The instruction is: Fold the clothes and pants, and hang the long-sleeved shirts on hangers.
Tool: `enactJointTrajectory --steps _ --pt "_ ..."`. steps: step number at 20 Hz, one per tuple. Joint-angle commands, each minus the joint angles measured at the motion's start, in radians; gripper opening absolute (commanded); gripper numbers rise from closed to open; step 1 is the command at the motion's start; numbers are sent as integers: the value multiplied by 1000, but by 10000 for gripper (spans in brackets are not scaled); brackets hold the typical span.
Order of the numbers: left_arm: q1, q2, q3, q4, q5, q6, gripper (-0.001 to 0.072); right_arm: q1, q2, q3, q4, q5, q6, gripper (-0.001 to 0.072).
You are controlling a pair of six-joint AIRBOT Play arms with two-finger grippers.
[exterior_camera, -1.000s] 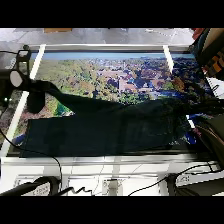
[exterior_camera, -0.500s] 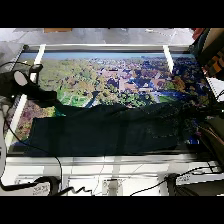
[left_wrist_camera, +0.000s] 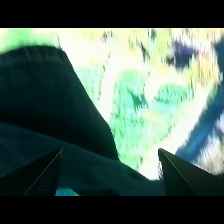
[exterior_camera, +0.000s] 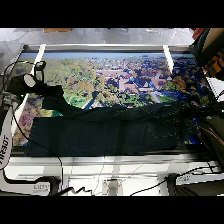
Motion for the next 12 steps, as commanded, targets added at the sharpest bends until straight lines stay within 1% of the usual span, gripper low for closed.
enactJointTrajectory --steps 1,4,5,7,8,9,10,12 --pt "51 0 1 -6 38 -56 676 -1 1 0 2 1 0 51" --pt "157 -4 0 -8 -68 -40 642 -1 1 0 2 1 0 51" --pt "198 -11 0 -19 -120 -12 642 -1 1 0 2 1 0 51" --pt "275 -43 -1 -126 -227 64 641 -1 1 0 2 -3 -2 51" --pt "301 -64 -3 -181 -249 94 642 -1 1 0 2 -5 -1 51" --pt "319 -90 -3 -218 -249 100 642 -1 1 0 2 -5 -1 51" --pt "329 -113 -3 -237 -246 106 642 -1 1 0 2 -5 -1 51" --pt "333 -154 -3 -235 -225 162 639 -1 1 0 2 -5 0 51"
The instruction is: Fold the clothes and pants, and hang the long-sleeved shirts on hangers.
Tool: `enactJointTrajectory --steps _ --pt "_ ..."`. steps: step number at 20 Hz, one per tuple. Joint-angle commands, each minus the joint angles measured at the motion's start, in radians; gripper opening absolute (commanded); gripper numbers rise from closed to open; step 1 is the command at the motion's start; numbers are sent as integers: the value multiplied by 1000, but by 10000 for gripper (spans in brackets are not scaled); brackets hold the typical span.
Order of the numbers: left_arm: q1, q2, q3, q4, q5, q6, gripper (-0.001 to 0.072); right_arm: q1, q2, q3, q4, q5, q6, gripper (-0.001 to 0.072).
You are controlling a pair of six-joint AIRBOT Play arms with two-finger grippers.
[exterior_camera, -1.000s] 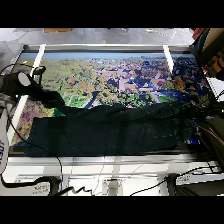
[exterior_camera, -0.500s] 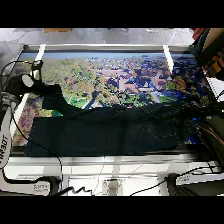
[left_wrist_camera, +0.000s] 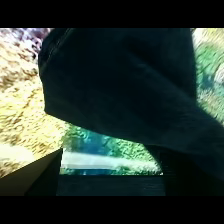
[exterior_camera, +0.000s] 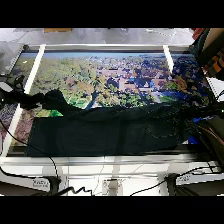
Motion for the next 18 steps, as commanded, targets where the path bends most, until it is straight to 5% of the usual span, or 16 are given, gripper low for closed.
enactJointTrajectory --steps 1,8,10,12,18 --pt "37 -72 0 -63 -13 82 630 -1 0 0 0 -3 0 51" --pt "-4 -157 0 -87 153 82 597 -1 0 0 0 -4 0 51" --pt "-33 -186 0 -89 165 83 437 -1 0 0 0 -6 0 51" --pt "-50 -188 3 -91 187 95 35 -1 1 0 0 -5 0 51" --pt "-31 -12 86 -92 64 95 21 -1 0 0 0 -7 1 51"
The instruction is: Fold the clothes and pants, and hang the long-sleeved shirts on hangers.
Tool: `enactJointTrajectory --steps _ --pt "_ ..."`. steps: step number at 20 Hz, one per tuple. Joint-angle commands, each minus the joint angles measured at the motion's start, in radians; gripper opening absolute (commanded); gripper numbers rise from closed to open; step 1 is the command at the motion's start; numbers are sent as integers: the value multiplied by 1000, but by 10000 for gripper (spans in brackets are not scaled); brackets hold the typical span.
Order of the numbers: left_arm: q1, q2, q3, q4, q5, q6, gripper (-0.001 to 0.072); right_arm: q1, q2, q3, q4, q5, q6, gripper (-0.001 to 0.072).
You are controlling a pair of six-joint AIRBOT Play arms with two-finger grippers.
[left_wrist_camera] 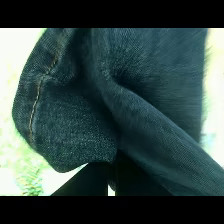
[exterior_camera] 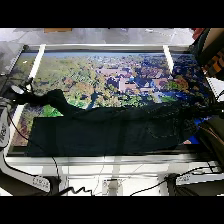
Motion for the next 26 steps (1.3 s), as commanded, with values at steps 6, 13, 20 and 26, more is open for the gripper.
enactJointTrajectory --steps 6,13,20,26 --pt "15 354 212 93 -559 -1 20 -1 1 0 -2 -35 28 51" --pt "13 430 213 370 -732 -132 18 -1 1 0 -5 -44 27 51" --pt "-75 98 193 280 -578 -132 21 -1 1 0 -8 -106 27 51" --pt "-129 -7 194 261 -177 -181 75 -1 1 0 -8 -122 27 51"
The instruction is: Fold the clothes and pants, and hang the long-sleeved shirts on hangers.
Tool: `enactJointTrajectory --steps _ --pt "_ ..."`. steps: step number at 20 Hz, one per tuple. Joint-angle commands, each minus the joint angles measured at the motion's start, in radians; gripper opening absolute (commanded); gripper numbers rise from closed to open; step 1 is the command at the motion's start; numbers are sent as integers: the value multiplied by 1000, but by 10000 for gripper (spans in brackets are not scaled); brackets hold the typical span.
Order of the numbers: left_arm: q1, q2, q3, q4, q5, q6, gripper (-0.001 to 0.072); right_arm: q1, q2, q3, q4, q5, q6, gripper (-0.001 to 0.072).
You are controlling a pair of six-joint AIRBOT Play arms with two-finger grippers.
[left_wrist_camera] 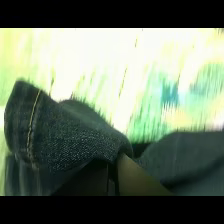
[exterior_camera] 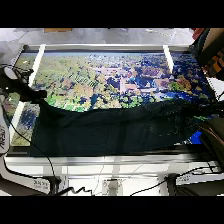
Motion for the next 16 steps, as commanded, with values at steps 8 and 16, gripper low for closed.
enactJointTrajectory --steps 8,16 --pt "109 -10 0 122 -61 -32 520 -1 0 0 2 -6 0 51" --pt "317 86 -217 -156 -119 117 404 -1 0 0 -10 -12 -3 51"
